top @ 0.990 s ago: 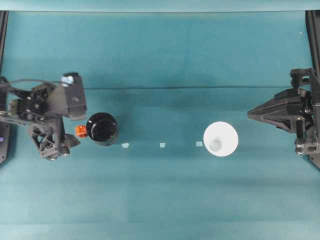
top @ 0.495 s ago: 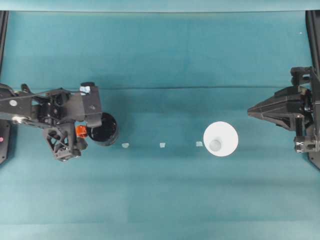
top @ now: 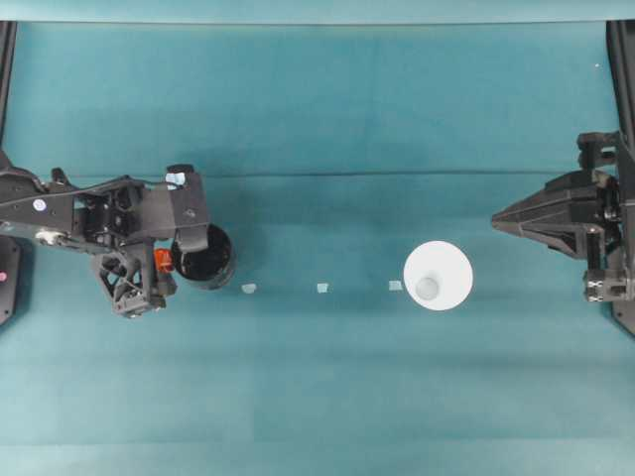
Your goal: Put the paper cup into the moved red handle cup holder.
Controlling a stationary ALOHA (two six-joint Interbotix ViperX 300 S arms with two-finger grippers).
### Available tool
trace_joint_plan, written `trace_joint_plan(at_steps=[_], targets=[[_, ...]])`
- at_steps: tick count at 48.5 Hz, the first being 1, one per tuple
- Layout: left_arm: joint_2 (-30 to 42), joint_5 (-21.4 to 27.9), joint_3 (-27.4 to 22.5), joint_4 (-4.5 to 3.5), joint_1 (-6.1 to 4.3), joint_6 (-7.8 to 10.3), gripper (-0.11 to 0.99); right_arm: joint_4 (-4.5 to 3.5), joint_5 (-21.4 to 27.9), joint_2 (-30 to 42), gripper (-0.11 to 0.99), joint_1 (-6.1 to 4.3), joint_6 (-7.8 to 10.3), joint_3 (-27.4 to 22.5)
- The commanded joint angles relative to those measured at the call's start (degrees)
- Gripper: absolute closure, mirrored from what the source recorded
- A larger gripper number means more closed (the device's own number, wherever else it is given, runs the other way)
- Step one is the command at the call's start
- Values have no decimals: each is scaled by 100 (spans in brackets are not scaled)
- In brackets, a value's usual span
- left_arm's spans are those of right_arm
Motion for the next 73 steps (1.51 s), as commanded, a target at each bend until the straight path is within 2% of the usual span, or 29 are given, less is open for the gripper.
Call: trace_joint_plan(at_steps=[1,7,10,13,21,39,45,51,59,68,73], targets=[[-35,-35,-44,18,18,-18,-10,18,-26,18,98,-18,53,-44],[-35,-62,-35,18,18,-35,-5,18,-26,9,98,-18,53,-44],[-44,-114,-18,18,18,-26,4,18,-26,9,98,-9,53,-44],[-44,-132,-26,18,18,-9,16,18,-26,0,98,-9,44,-44],[-53,-123,-70,18,18,26,60,18,0,-53,98,-9,53,-44],[-176,-53,-97,18,9,255,60,18,193,-334,98,-9,44,-62],[-466,343,-272,18,9,316,60,18,193,-343,98,-9,53,-62],[-949,949,-527,18,18,387,60,18,193,-343,98,-9,44,-44],[-1538,1600,-835,18,18,396,60,18,193,-334,98,-18,53,-44],[-1890,2013,-1081,18,9,404,60,18,193,-334,98,-18,53,-35],[-1872,2083,-1178,18,9,413,60,18,193,-334,98,-18,53,-35]])
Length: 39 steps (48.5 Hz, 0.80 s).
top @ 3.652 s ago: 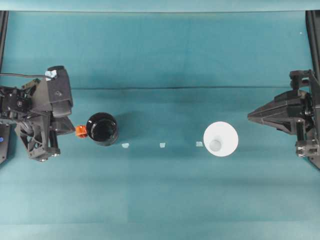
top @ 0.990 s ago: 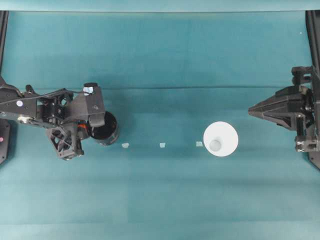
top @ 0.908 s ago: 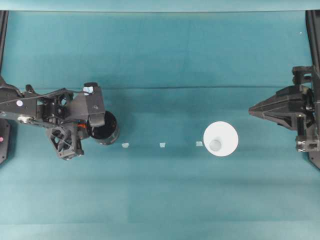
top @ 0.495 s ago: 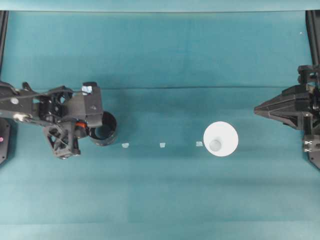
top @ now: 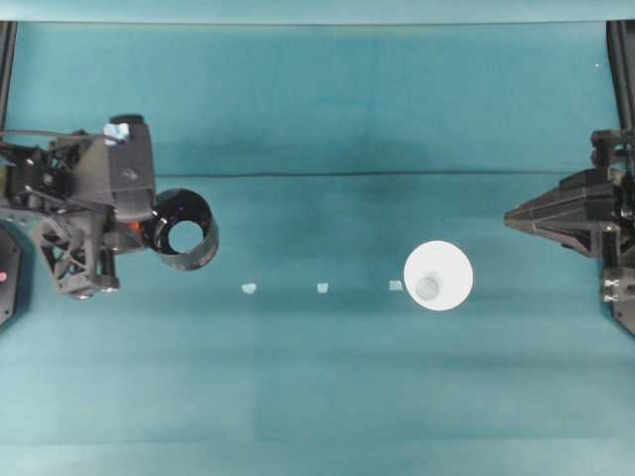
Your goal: Put the paper cup into the moved red handle cup holder.
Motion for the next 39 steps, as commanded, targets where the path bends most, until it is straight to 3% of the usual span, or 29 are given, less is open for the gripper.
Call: trace_joint_plan(at_steps=[1,11,18,25,39], targets=[[-26,26,-220,18,0,18,60,18,-26,35,98,-9,53,-53],[255,0,-483,18,-18,167,60,18,-26,44,98,-9,53,-53],[545,-44,-721,18,-132,237,60,35,-26,35,98,-9,62,-53],[870,-255,-976,18,-176,255,60,35,-26,44,98,-9,53,-53],[1591,-747,-1380,18,-316,545,60,35,-26,44,98,-9,53,-18]])
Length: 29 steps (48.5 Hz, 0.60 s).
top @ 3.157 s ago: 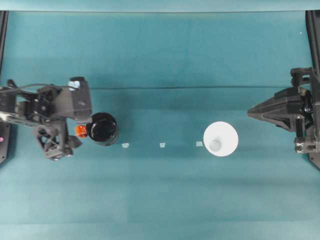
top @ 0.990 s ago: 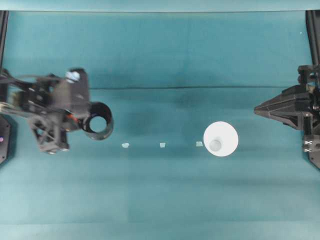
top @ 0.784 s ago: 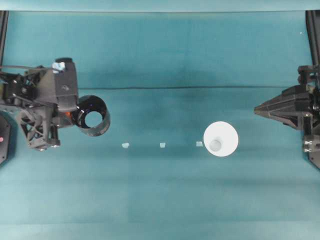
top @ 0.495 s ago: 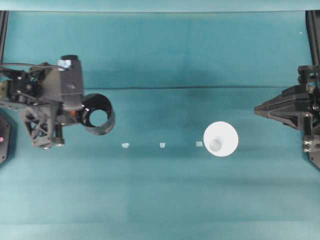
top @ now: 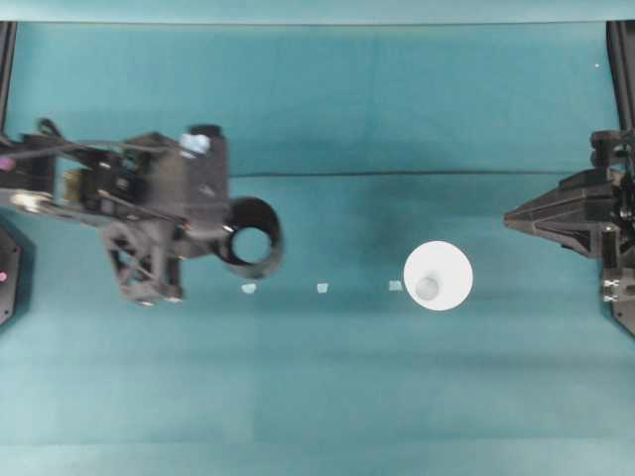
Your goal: Put the paper cup into the moved red handle cup holder.
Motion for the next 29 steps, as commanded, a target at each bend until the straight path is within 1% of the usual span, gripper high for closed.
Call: trace_joint_plan(at_steps=[1,4,11,13,16,20,26,29], targets=[[202,-149,-281,18,-70,44,60,18,-26,44,98,-9,44,-26],[431,-193,-466,18,-114,70,60,18,-26,35,98,-9,44,-18],[817,-193,-765,18,-114,141,60,18,0,26,98,-9,44,0],[914,-211,-809,18,-123,176,60,26,26,26,98,-9,44,0],[1028,-264,-844,18,-123,202,60,18,62,26,98,-9,35,9],[1169,-431,-826,9,-123,211,60,18,97,26,98,-9,44,9],[1397,-853,-809,18,-123,220,60,18,97,26,98,-18,35,9],[1521,-976,-800,18,-123,220,60,18,97,26,98,-18,35,18]])
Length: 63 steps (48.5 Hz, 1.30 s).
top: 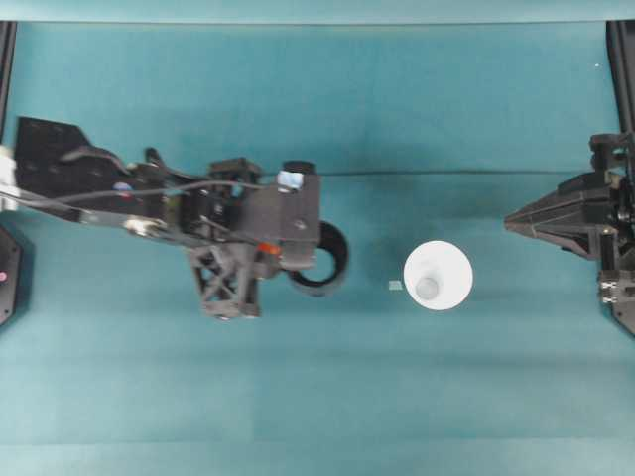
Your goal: Put the paper cup into the moved red handle cup holder.
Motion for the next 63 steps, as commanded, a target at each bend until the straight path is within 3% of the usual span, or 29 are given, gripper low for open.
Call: trace_joint_plan(at_steps=[1,19,53,63], targets=[[114,-229,-79,18,-18,9,60,9,-26,26,98,-18,35,-35],[712,-448,18,18,-26,-18,61,9,-26,26,98,-53,35,-9],[905,-826,220,18,-9,9,60,9,-26,9,98,-114,35,9],[905,-914,246,18,53,0,60,9,167,-88,98,-149,35,26]])
